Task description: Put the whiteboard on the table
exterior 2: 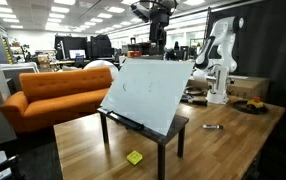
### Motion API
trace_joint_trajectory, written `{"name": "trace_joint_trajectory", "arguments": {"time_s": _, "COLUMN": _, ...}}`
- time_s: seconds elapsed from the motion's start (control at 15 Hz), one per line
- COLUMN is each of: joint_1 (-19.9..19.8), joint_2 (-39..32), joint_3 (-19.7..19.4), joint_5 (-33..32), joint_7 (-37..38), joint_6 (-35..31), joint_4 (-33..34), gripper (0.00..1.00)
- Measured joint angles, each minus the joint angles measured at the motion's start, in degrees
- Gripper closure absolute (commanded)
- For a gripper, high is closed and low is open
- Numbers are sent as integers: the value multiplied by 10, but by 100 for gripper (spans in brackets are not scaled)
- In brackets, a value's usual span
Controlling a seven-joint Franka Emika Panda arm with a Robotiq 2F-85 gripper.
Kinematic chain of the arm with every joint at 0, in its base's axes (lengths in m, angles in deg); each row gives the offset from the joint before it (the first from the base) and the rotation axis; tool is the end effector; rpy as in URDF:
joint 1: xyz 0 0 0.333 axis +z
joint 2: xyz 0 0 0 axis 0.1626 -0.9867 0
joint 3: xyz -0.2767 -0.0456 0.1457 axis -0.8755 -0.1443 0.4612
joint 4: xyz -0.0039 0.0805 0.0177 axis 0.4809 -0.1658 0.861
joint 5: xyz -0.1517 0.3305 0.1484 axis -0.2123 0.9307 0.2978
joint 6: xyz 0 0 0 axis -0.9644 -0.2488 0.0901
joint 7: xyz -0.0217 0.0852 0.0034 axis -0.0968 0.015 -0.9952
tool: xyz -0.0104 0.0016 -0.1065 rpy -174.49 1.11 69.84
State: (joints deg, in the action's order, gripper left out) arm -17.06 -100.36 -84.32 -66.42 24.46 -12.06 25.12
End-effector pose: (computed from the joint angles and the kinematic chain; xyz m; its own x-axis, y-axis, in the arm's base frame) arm 0.7058 -0.1583 0.4908 0.2836 -0.9588 -0.0164 -0.9551 -0.2839 0.0844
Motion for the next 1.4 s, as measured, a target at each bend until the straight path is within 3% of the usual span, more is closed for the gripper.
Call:
{"name": "trace_joint_trajectory", "arguments": {"time_s": 0.87, "joint_1": -15, "joint_2": -77, "joint_3": 0, "joint_5": 12, "joint_7": 10, "joint_6": 16, "joint_4": 79, "gripper": 0}}
{"name": "trace_joint_trajectory", "arguments": {"time_s": 1.33, "joint_1": -15, "joint_2": -113, "joint_3": 2, "joint_5": 13, "joint_7": 19, "joint_6": 64, "joint_4": 112, "gripper": 0}}
{"name": "trace_joint_trajectory", "arguments": {"time_s": 1.4, "joint_1": -15, "joint_2": -117, "joint_3": 2, "joint_5": 13, "joint_7": 21, "joint_6": 72, "joint_4": 117, "gripper": 25}}
